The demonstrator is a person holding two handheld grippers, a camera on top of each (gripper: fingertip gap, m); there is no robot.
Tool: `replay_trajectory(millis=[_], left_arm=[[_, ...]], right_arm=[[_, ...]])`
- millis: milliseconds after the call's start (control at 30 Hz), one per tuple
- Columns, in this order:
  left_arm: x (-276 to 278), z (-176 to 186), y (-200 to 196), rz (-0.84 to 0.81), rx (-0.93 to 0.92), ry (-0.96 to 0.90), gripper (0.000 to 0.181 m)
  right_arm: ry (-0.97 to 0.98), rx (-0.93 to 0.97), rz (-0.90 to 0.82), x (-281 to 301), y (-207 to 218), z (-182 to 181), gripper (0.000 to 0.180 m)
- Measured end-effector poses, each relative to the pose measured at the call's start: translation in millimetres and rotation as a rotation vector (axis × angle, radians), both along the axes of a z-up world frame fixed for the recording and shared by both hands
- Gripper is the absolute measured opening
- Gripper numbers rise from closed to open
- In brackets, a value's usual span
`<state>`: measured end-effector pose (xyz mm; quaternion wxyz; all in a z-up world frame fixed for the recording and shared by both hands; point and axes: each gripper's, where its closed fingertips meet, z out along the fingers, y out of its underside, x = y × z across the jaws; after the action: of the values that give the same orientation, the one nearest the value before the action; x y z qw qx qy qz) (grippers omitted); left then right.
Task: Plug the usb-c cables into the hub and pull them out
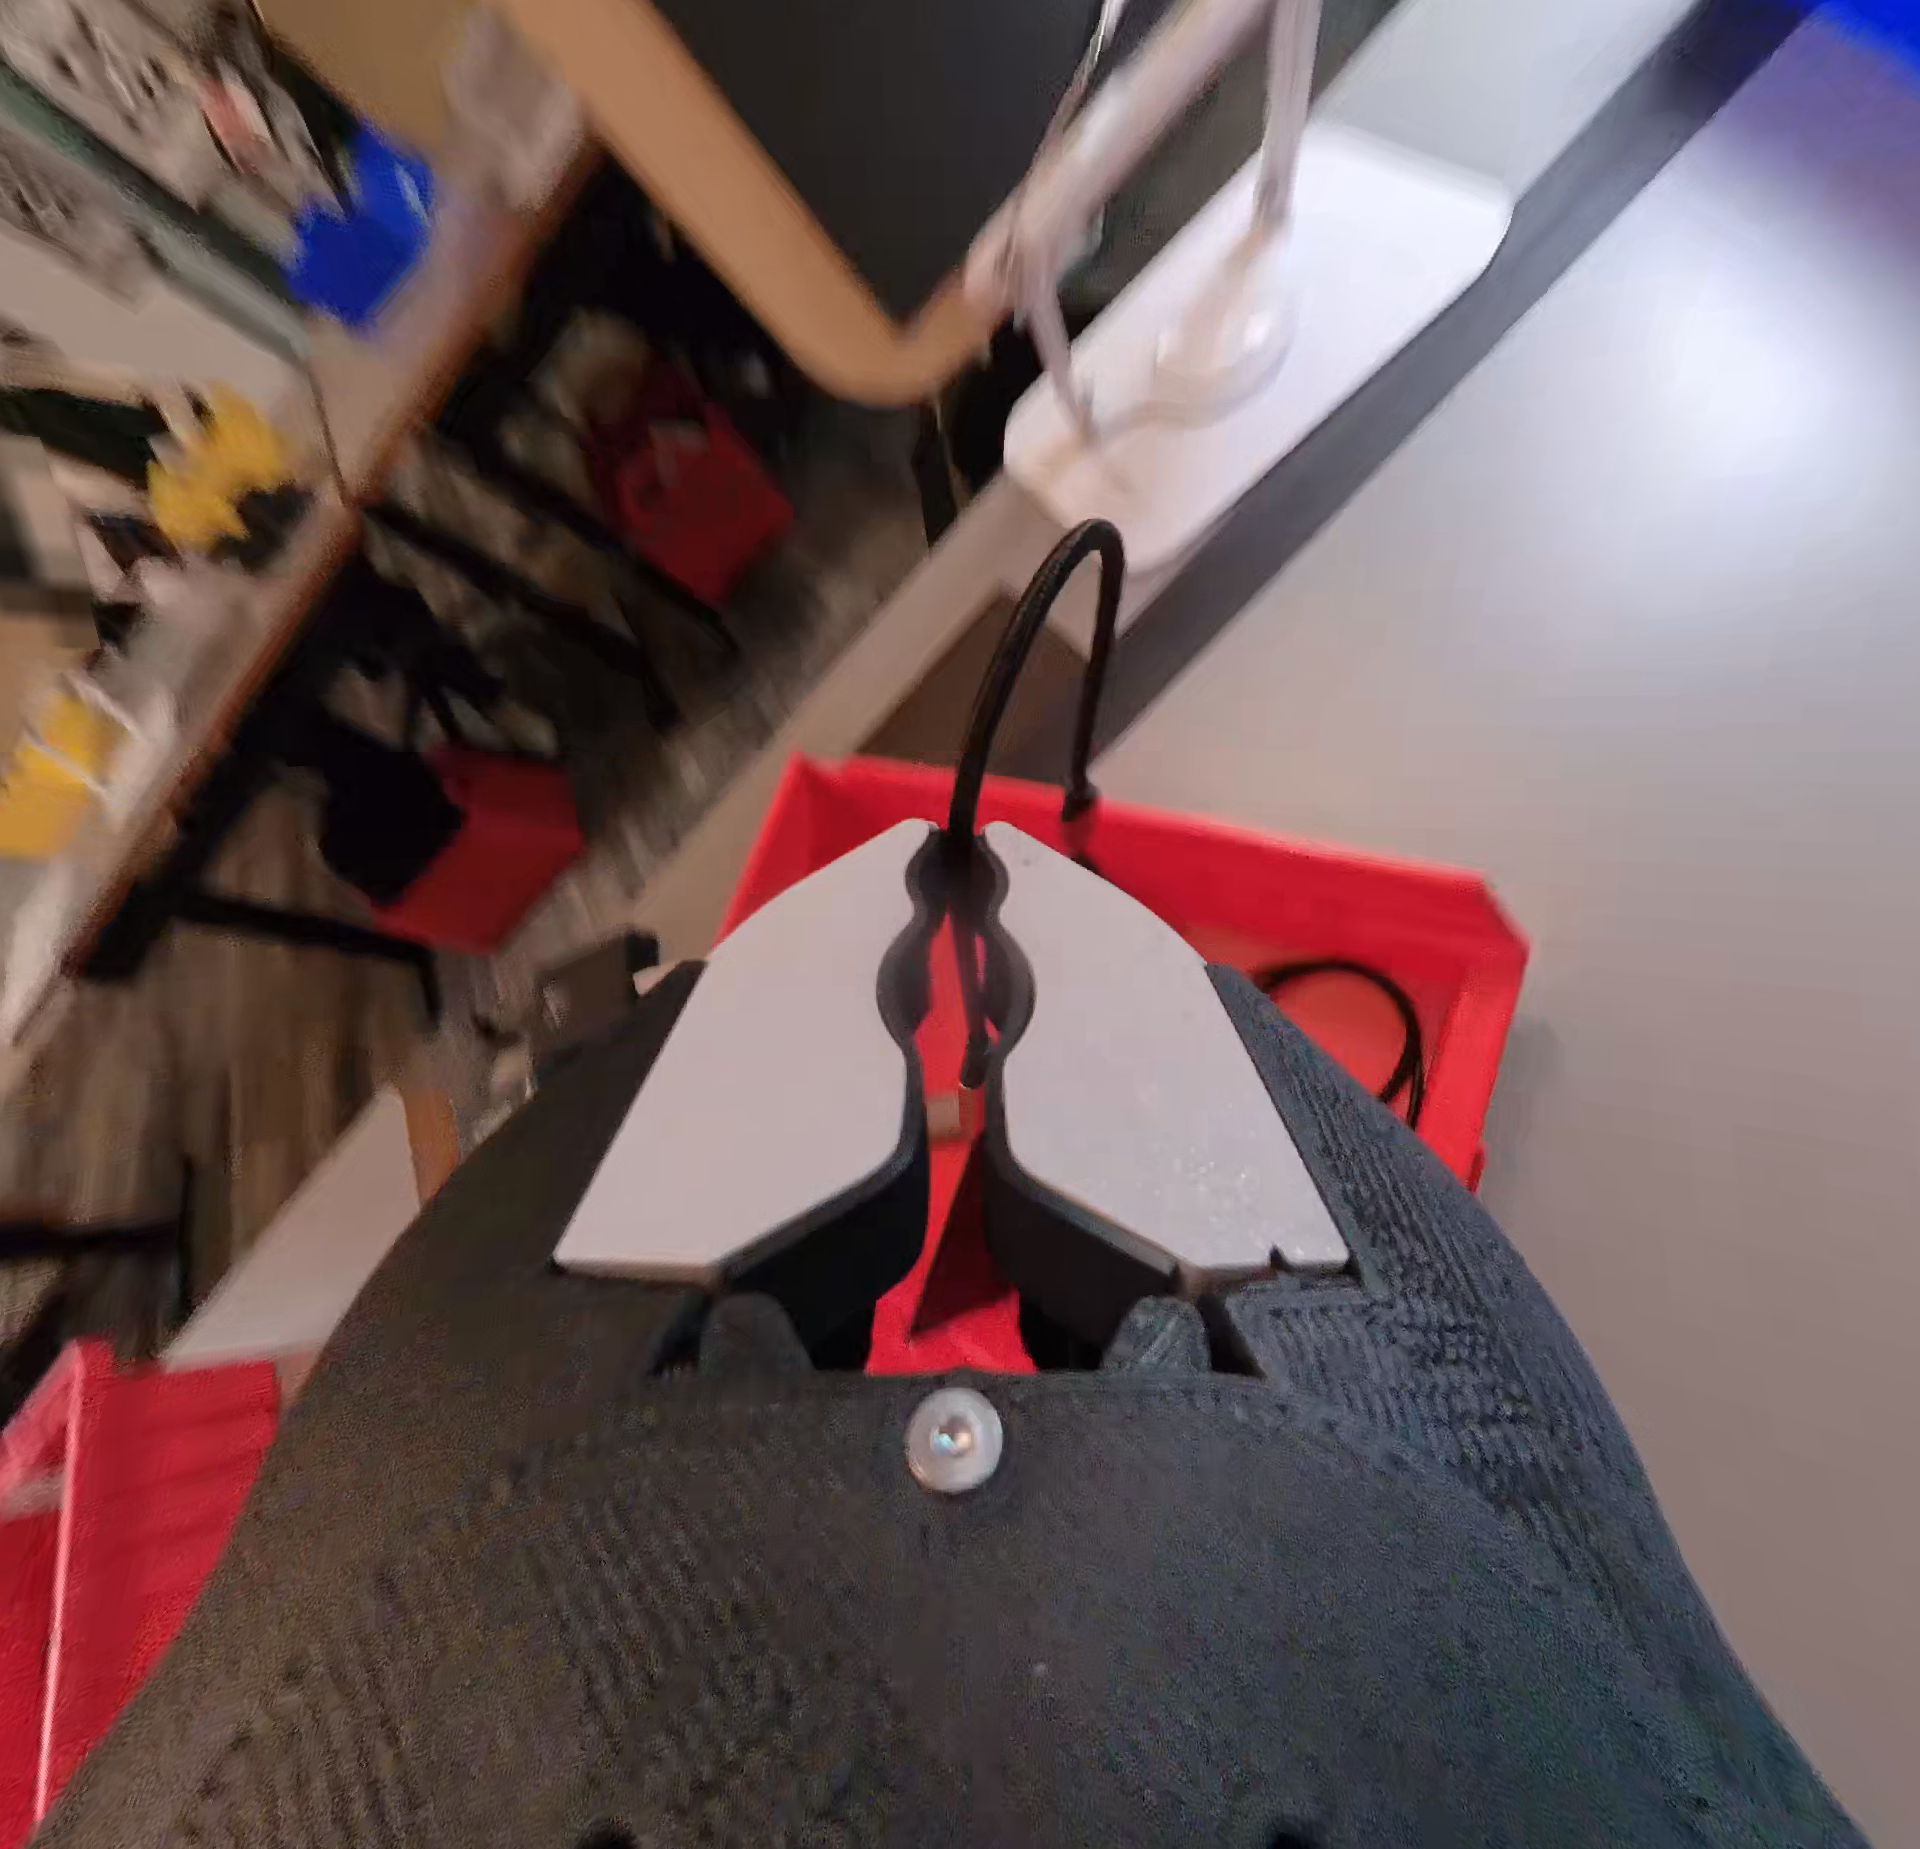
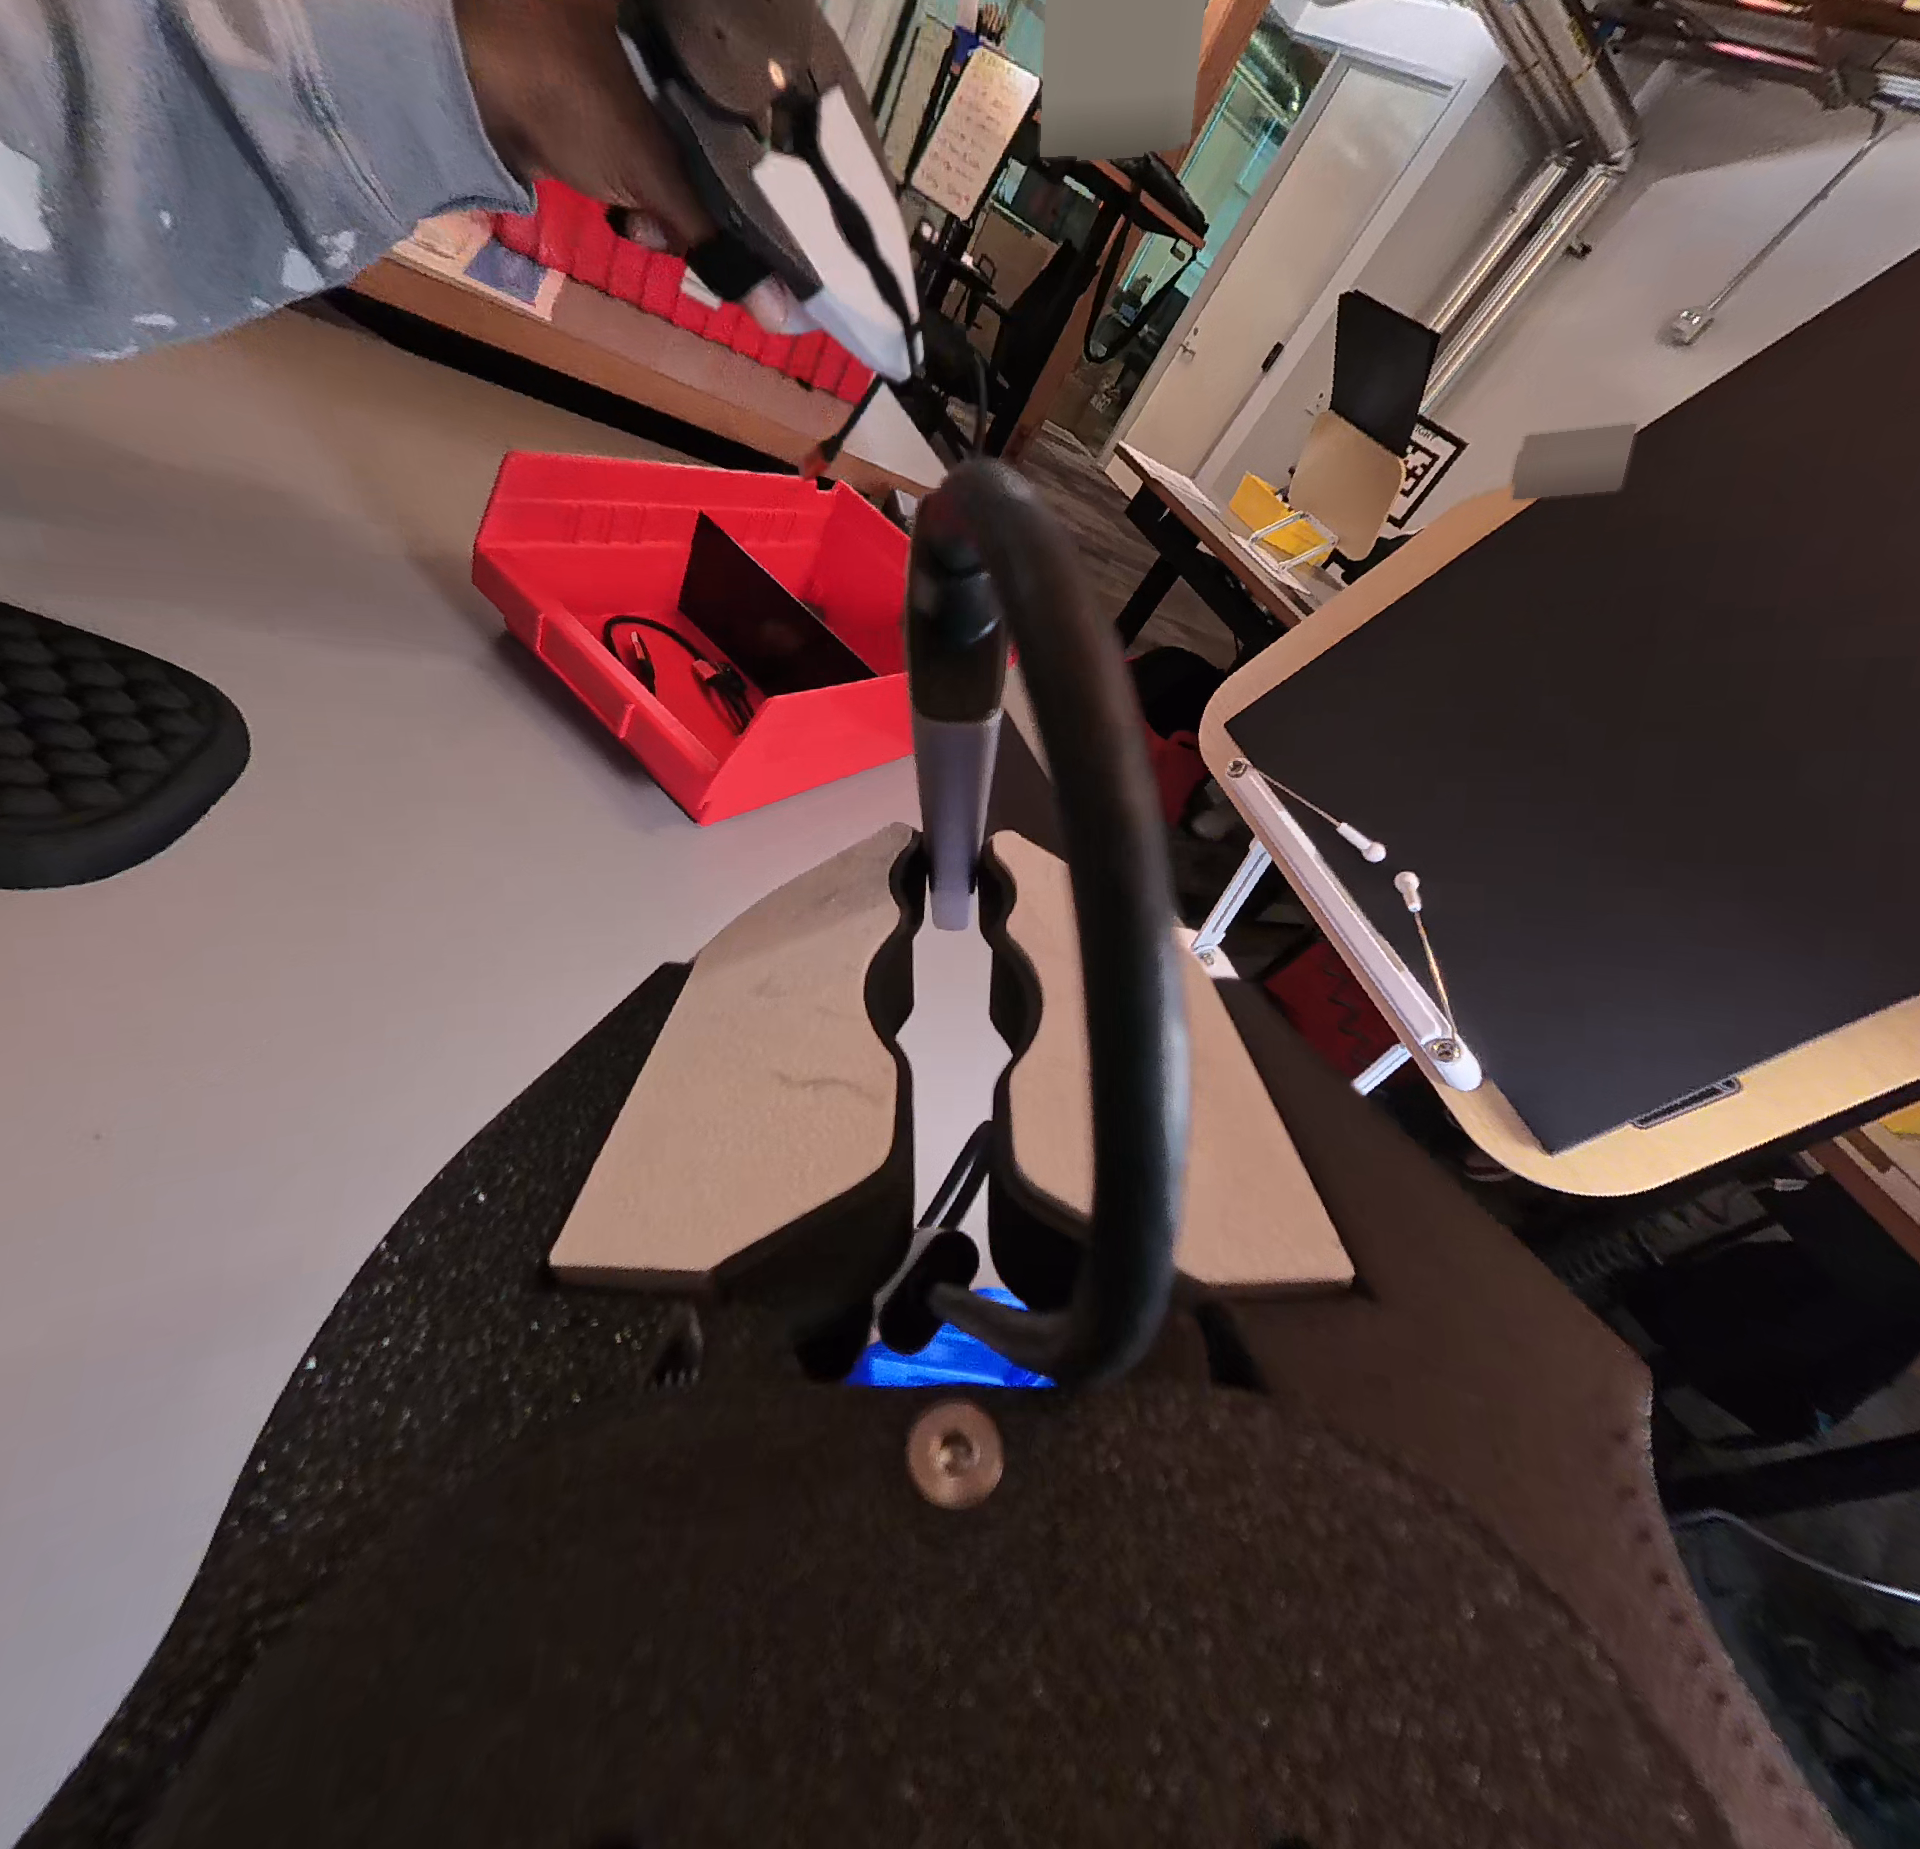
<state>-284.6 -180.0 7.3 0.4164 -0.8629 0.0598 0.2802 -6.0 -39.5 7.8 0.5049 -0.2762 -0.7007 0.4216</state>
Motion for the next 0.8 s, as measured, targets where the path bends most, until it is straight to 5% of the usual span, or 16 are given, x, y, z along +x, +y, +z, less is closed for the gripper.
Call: replay_trajectory(millis=[167, 433, 600, 800], left_arm=[[89, 26, 30, -0.304, 0.229, -0.098, 0.005], [244, -51, 65, -0.887, 0.533, -0.469, 0.004], [288, -125, 59, -1.068, 0.301, -0.49, 0.005], [283, -150, 13, -1.131, 0.077, -0.517, 0.005]], right_arm=[[0.021, -0.007, 0.001, 2, -3, 6, 0.009], [0.048, -0.058, -0.093, 7, 4, -10, 0.009], [0.013, -0.107, -0.149, 23, 12, -49, 0.008], [-0.011, -0.169, -0.136, 31, 9, -74, 0.009]])
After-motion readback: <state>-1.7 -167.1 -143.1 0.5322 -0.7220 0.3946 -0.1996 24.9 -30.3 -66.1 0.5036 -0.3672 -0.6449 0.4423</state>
